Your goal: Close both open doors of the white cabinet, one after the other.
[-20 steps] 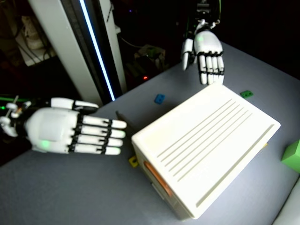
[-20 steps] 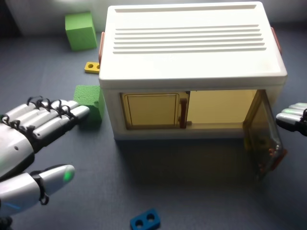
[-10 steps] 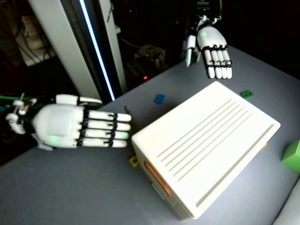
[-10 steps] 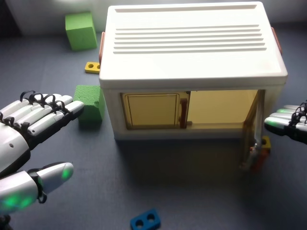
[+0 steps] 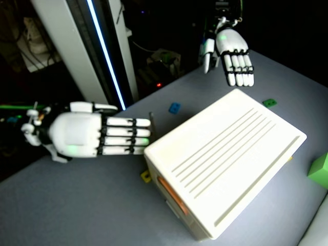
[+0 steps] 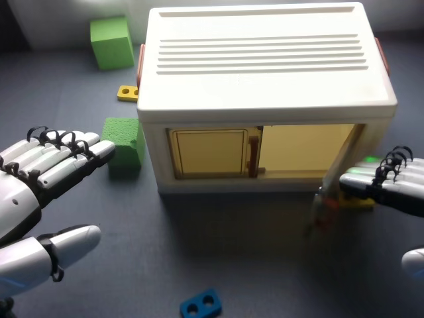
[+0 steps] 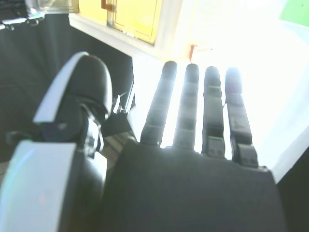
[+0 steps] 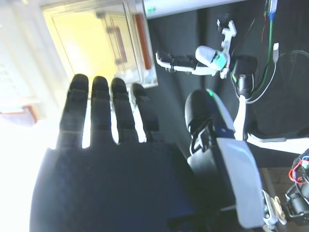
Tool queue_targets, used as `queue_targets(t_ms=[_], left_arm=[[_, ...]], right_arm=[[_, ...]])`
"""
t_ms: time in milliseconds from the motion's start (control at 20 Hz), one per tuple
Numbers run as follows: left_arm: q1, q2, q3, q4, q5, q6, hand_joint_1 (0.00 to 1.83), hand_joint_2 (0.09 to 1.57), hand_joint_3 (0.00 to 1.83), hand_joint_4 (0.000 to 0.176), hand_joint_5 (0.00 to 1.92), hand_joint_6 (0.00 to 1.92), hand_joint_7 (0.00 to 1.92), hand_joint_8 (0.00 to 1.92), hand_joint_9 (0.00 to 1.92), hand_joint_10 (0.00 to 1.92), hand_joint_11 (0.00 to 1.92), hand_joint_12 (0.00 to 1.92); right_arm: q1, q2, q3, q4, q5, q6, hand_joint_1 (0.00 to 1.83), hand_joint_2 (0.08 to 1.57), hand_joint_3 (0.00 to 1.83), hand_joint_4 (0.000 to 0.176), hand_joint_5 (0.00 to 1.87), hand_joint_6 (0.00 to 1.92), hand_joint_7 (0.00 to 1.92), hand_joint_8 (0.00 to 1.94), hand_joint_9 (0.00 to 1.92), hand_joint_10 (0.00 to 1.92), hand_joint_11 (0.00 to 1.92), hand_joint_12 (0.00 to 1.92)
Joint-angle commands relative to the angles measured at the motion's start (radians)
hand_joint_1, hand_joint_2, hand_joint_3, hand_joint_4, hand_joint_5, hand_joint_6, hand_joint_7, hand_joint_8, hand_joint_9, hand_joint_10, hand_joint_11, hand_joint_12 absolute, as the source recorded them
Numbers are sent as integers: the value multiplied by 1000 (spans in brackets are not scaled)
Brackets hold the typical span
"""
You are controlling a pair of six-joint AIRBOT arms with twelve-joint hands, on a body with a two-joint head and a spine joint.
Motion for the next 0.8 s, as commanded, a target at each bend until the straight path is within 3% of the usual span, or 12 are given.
queue_targets(t_ms=[0, 50, 650, 750], left_arm=[[-1, 7, -3, 0, -126, -2, 0, 1438, 0, 0, 0, 0, 0, 0, 2, 0, 0, 167], [0, 7, -3, 0, -126, -2, 0, 1444, 0, 0, 7, 0, 19, 0, 40, 0, 0, 265], [5, 4, -5, -2, -129, -7, 0, 1450, 0, 0, 0, 0, 3, 1, 24, 3, 0, 247], [9, 4, -7, -3, -135, -7, 0, 1448, 0, 0, 14, 3, 29, 3, 54, 5, 0, 342]], right_arm=[[14, -5, 3, 22, 113, 7, 0, 1488, 11, 0, 0, 0, 0, 0, 0, 0, 0, 0], [21, -8, 4, 19, 110, 7, 0, 1494, 13, 0, 0, 0, 0, 0, 0, 0, 0, 0], [113, -88, 48, 9, 91, 10, 0, 1507, 9, 0, 0, 0, 0, 0, 0, 0, 0, 0], [113, -87, 48, -3, 91, 27, 0, 1513, 10, 0, 0, 0, 0, 0, 0, 0, 0, 0]])
